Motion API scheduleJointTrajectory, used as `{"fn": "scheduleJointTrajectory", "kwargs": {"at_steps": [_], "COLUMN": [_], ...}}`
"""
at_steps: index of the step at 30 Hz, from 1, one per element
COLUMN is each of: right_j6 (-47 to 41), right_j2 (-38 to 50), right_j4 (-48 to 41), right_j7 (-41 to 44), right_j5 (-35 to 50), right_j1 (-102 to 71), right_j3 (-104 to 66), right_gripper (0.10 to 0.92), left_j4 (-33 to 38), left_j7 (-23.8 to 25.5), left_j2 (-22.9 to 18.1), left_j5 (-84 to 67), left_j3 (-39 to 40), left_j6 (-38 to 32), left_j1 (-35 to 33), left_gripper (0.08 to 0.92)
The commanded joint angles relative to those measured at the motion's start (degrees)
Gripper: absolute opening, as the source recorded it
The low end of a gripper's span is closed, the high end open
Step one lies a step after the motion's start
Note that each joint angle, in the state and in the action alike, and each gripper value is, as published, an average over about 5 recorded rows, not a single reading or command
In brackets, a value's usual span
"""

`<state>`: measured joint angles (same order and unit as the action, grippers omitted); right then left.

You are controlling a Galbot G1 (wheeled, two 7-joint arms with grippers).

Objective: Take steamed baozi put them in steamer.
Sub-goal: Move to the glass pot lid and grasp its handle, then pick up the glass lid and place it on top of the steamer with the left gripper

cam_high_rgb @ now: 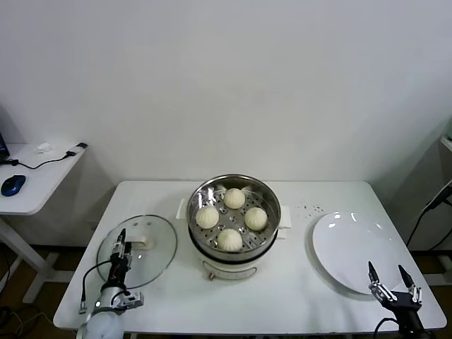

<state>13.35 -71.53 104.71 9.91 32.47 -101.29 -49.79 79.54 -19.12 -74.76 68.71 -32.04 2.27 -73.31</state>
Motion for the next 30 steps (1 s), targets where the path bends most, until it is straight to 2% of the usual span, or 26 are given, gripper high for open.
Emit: {"fn": "scheduleJointTrajectory", "kwargs": {"at_steps": [1, 11, 14, 22, 30], "right_j6": [0.0, -0.3, -0.4, -0.7, -1.8], "right_j2": [-0.4, -0.5, -0.4, -0.6, -1.2], "right_j4": [-0.1, 0.8, 1.1, 1.5, 2.1], "right_j7": [0.1, 0.2, 0.3, 0.1, -1.5], "right_j5": [-1.1, -1.2, -1.2, -1.3, -5.5], "right_j1": [-0.1, -0.4, -0.5, -0.2, -0.4], "right_j3": [0.2, 0.4, 0.4, 0.4, 0.7], "right_gripper": [0.823, 0.823, 0.823, 0.823, 0.823], "left_j4": [-0.8, -1.6, 0.5, 12.9, 28.3], "left_j7": [-0.5, -1.4, -1.2, 3.2, 16.5], "left_j2": [0.0, -0.3, -0.4, 1.9, 10.1], "left_j5": [0.2, 0.2, -0.3, -6.0, -15.0], "left_j3": [0.0, 0.0, -0.4, -2.9, -6.2], "left_j6": [-0.3, -1.2, -1.1, 1.0, 9.0], "left_j1": [0.9, 1.2, 0.6, -3.5, -6.5], "left_gripper": [0.487, 0.197, 0.148, 0.143, 0.143]}}
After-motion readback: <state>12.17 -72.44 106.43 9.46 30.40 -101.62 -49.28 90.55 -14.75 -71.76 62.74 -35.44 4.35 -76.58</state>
